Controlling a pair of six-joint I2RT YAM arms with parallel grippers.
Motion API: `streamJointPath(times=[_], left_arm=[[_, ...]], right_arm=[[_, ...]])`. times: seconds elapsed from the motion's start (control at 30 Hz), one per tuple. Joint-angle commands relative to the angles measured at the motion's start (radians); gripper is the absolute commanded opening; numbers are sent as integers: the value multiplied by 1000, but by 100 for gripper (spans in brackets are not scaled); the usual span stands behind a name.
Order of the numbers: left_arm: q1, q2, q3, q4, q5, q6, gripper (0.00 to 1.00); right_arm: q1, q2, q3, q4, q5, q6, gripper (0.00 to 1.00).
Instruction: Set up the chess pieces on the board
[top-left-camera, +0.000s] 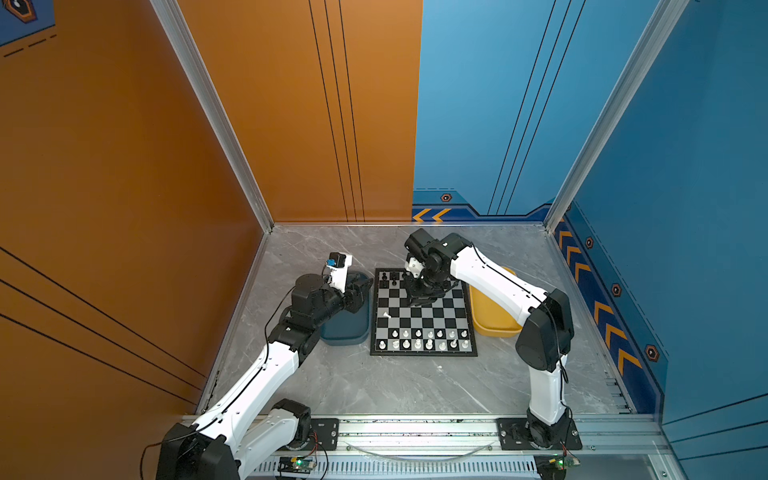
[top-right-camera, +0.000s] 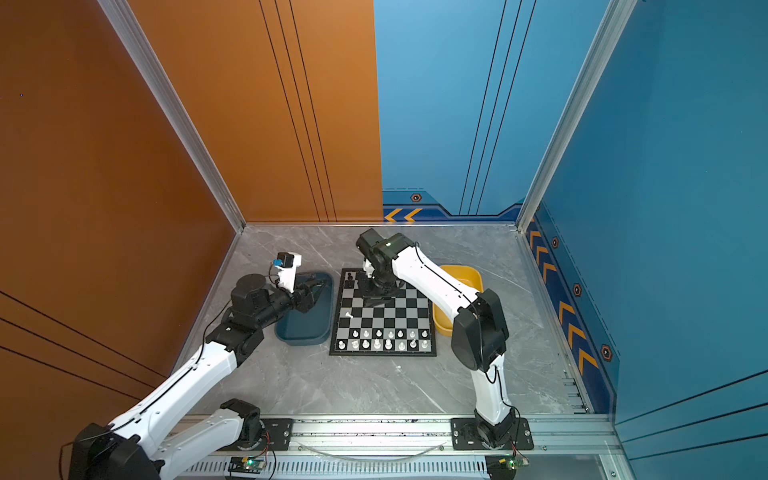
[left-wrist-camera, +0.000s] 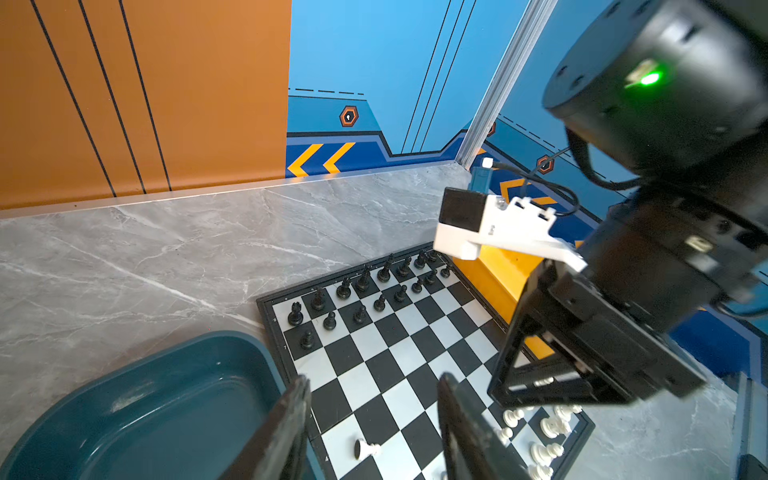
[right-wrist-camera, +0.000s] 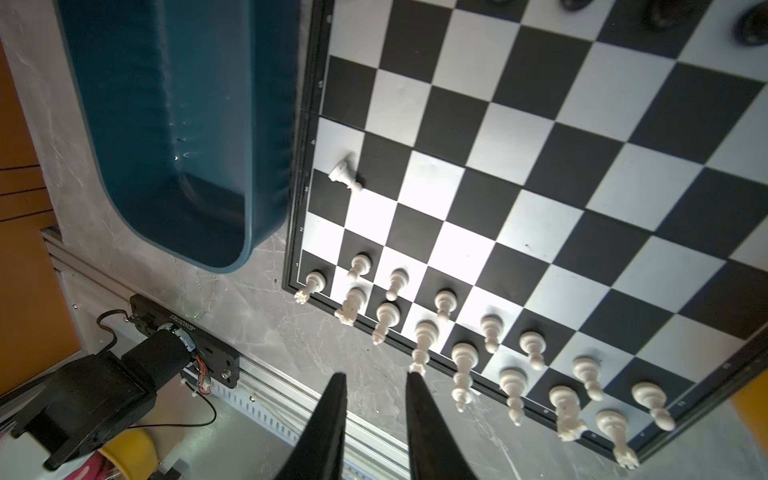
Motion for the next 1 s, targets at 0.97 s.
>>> streamJointPath(times=[0.97], left_arm=[[-42, 50, 60, -94, -23, 12, 50]], right_arm=[[94, 185, -50, 226, 73, -92, 34]])
